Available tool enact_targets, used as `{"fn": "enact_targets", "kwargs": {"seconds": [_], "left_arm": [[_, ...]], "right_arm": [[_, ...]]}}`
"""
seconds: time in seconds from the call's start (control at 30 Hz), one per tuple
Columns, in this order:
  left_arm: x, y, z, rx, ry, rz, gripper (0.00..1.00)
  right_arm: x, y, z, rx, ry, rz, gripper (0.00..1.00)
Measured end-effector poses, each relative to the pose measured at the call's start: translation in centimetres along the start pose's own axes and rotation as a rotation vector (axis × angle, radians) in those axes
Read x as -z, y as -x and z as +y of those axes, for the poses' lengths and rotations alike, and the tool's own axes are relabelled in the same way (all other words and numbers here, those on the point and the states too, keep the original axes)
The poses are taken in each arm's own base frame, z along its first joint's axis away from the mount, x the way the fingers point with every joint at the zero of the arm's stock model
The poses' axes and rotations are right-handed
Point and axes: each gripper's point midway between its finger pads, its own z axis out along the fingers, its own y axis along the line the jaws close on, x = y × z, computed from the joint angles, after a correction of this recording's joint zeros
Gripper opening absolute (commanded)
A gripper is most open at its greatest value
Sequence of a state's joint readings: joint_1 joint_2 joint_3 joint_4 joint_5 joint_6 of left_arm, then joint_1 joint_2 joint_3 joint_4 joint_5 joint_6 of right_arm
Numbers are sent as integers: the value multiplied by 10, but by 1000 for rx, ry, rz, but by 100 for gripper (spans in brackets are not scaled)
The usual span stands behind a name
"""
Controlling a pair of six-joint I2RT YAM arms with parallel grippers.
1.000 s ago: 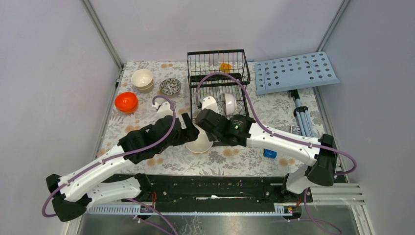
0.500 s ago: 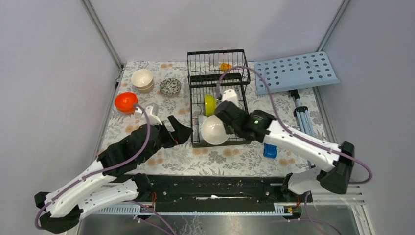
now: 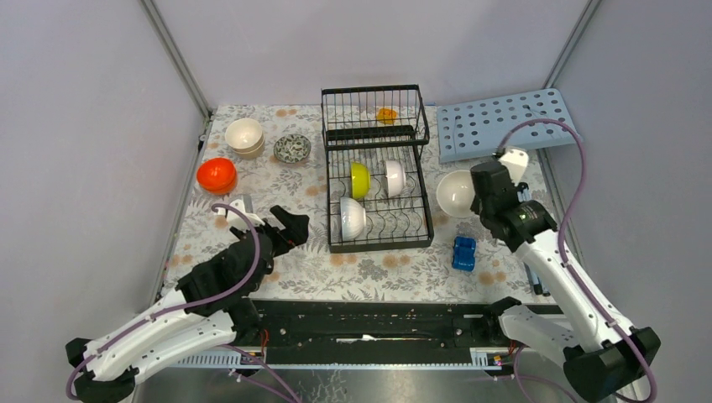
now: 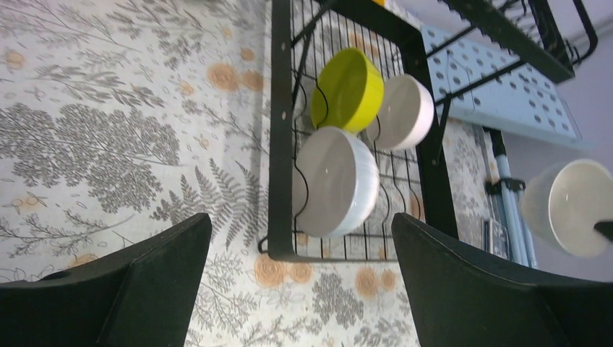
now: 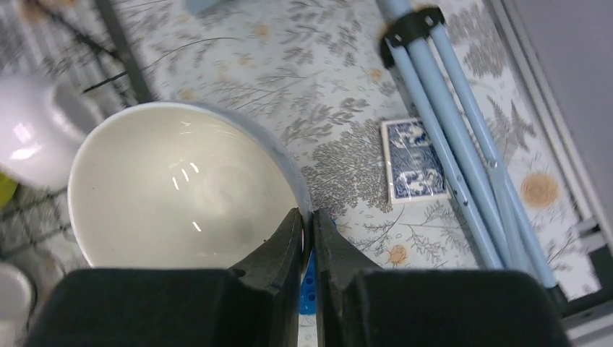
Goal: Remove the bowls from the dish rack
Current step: Place the bowl at the center of the board.
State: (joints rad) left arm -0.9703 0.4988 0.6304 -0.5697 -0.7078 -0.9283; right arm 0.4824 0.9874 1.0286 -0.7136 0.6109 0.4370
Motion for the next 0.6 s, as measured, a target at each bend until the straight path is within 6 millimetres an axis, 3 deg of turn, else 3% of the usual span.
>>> {"fn": "enact_targets", "kwargs": {"seconds": [0.23,0.43,0.6], "left_arm": [[-9,8,13,37,81,-86,99],[-16,-2,25,36,131,-88,99],[-13,1,26,70,124,-103,99]], "right_arm": [[-52,-32,-48,-321,-194,115,0],[-83,-46,-48,-550,-259,156,0],[-113,-63,-49,-675,-351,209,0]]}}
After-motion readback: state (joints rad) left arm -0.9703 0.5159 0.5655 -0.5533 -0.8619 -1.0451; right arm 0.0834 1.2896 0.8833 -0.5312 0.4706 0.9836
